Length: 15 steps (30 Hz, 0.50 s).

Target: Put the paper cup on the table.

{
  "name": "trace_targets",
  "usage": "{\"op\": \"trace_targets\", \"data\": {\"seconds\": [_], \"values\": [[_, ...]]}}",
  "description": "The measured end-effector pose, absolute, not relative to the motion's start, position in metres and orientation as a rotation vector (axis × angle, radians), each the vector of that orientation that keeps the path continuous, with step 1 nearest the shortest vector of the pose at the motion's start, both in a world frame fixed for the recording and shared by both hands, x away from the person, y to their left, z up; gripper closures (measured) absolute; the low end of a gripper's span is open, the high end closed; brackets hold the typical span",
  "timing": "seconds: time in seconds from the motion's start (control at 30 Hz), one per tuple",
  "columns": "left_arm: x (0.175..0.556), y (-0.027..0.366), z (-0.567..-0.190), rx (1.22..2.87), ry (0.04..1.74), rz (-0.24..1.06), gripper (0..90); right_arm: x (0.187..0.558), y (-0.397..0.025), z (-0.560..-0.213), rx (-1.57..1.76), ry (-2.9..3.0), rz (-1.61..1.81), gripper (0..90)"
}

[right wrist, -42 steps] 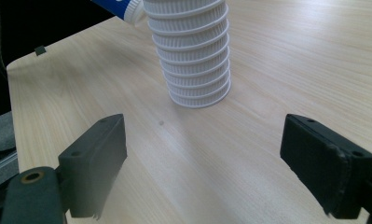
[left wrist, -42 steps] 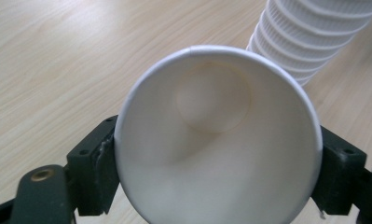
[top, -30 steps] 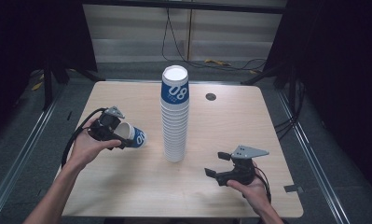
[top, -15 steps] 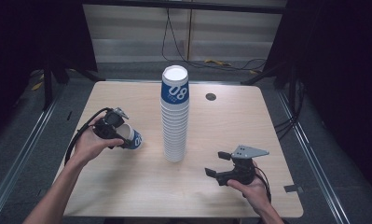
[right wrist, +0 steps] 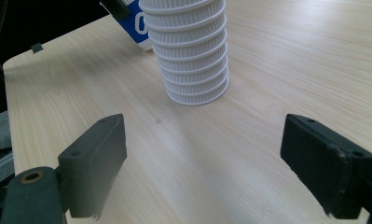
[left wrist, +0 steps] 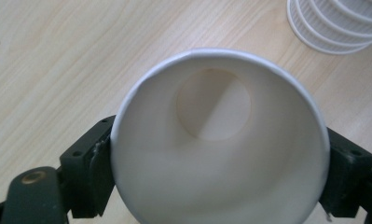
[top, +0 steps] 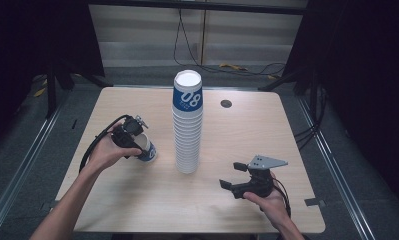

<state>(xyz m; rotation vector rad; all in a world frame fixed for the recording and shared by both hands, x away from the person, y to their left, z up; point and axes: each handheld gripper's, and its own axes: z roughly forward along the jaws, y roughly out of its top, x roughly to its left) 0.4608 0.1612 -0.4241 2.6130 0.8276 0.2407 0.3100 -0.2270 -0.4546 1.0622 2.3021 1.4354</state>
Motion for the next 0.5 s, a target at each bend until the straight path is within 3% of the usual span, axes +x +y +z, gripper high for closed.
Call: {"op": "trace_targets", "data": {"seconds": [0.5], "values": [[0.465, 0.154, -0.437, 2.624, 0.788, 0.213, 15.0, 0.310, -0.225, -0.458, 1.071, 2.308, 1.429, 14.5]]}}
